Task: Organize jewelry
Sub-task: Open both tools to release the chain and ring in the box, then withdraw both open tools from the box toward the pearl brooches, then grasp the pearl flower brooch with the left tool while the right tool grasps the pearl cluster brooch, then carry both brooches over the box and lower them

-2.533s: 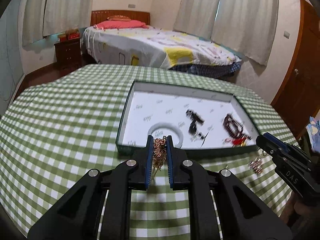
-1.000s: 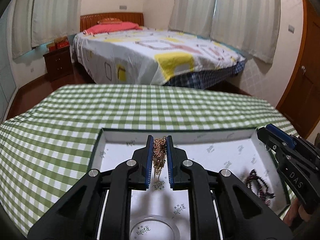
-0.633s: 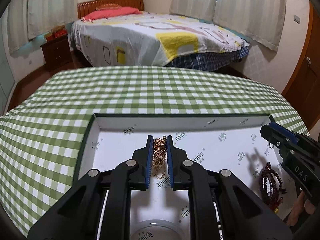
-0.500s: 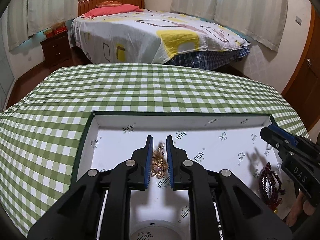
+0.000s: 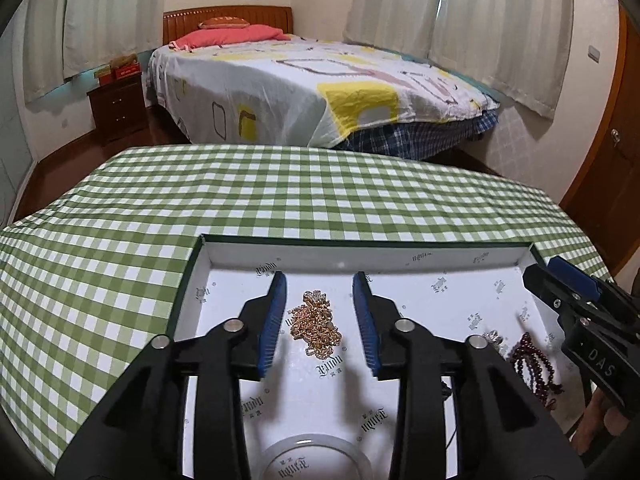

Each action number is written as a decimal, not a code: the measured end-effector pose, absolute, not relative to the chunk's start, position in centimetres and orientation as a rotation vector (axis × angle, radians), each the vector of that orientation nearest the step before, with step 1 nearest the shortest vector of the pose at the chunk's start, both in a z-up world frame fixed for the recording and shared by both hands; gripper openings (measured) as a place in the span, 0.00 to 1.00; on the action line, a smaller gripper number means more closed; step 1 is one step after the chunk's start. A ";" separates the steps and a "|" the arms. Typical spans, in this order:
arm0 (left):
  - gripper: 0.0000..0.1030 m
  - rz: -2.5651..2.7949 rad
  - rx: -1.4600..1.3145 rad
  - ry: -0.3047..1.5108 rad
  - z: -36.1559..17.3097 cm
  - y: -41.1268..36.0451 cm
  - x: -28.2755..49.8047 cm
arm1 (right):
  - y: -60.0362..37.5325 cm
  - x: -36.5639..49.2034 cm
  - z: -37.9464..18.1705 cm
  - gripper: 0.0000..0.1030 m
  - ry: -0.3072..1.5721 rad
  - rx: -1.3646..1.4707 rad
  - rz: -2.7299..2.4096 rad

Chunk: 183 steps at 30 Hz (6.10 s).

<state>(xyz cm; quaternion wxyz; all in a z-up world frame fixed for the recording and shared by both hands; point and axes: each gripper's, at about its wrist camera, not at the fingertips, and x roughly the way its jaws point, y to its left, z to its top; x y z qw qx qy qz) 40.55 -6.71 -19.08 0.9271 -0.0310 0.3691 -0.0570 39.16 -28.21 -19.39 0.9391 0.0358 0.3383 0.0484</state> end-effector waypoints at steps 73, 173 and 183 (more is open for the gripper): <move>0.34 -0.125 -0.052 0.898 -23.4 -6.9 23.0 | -28.0 19.6 -21.3 0.43 0.682 0.078 0.110; 0.18 -0.163 -0.060 0.527 -10.8 -6.7 27.8 | -29.3 27.7 -11.7 0.14 0.458 0.088 0.076; 0.18 -0.184 -0.040 0.478 -9.7 -9.2 33.6 | -30.2 31.9 -10.4 0.14 0.404 0.098 0.069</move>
